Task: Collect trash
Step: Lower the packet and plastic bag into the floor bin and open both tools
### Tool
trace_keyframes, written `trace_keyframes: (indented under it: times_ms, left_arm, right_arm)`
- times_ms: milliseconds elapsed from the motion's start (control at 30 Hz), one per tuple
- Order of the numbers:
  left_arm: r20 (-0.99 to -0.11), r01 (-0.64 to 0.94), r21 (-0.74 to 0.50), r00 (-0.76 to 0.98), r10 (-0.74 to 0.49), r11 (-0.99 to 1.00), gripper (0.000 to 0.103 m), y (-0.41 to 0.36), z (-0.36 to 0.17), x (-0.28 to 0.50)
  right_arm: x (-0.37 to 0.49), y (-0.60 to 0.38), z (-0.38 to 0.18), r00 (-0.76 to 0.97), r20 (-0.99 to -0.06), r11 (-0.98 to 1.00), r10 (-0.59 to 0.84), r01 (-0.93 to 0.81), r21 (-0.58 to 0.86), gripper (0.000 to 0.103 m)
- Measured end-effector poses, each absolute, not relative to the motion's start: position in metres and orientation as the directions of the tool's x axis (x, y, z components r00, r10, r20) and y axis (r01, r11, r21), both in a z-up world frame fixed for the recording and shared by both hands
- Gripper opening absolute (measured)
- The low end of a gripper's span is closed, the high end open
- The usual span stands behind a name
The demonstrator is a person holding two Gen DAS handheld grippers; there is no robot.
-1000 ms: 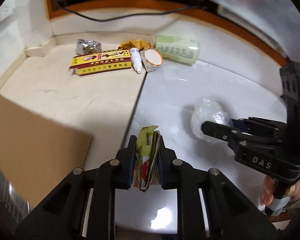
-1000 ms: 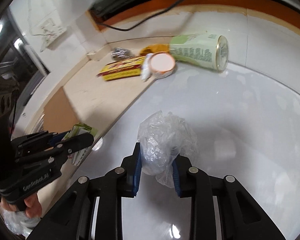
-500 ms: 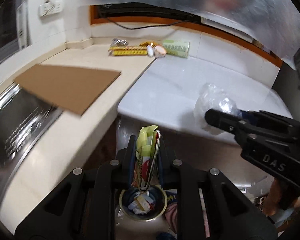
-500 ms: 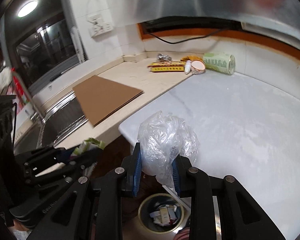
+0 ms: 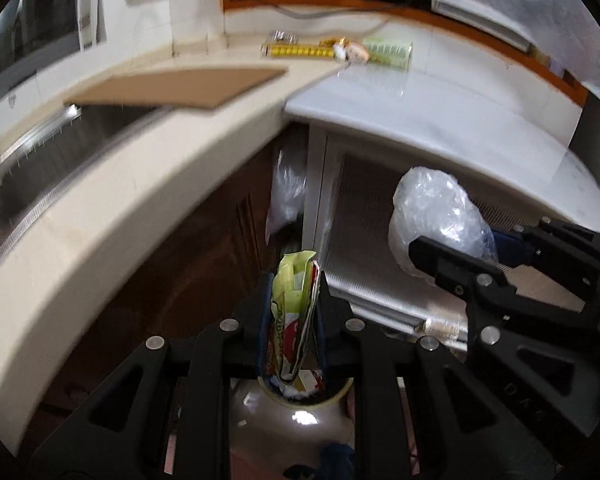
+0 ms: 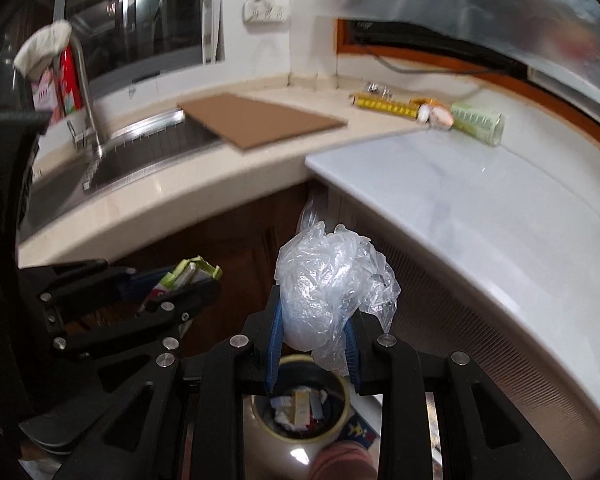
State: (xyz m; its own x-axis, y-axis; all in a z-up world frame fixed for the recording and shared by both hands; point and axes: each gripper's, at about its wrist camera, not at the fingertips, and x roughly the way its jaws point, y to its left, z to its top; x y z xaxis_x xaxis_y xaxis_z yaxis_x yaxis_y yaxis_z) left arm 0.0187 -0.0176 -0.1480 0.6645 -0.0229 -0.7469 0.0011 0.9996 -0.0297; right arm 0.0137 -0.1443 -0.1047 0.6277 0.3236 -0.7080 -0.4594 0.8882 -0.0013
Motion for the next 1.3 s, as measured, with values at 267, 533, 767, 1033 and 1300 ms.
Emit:
trace_keyframes:
  times_ms: [267,533,767,1033,1300]
  left_arm:
    - [-0.809,-0.010,-0.066,0.585,-0.048,0.998,0.016,-0.006,-0.209,0.023]
    - [-0.824,-0.008,-0.123,0.558,-0.097,0.992,0.016,0.006,-0.258,0.042]
    - [-0.849,0.008,-0.156,0.510,-0.138,0.988,0.016,0.015,-0.302,0.061]
    - [-0.878,0.050,-0.176,0.443,-0.180,0.983,0.020,0.013,-0.337,0.078]
    - [-0.898,0.089,-0.199,0.383,-0.218,0.976,0.024,0.006,-0.368,0.101]
  right_arm:
    - [0.015,-0.130,-0.184,0.525,-0.802,0.881,0.285,-0.474,0.003,0.026]
    - [0.037,-0.119,-0.252,0.430,-0.861,0.878,0.270,-0.477,0.038,0.026]
    - [0.068,-0.117,-0.298,0.365,-0.890,0.875,0.273,-0.479,0.072,0.026]
    - [0.102,-0.120,-0.344,0.275,-0.916,0.872,0.292,-0.470,0.137,0.027]
    - [0.137,-0.129,-0.386,0.205,-0.928,0.875,0.312,-0.442,0.196,0.033]
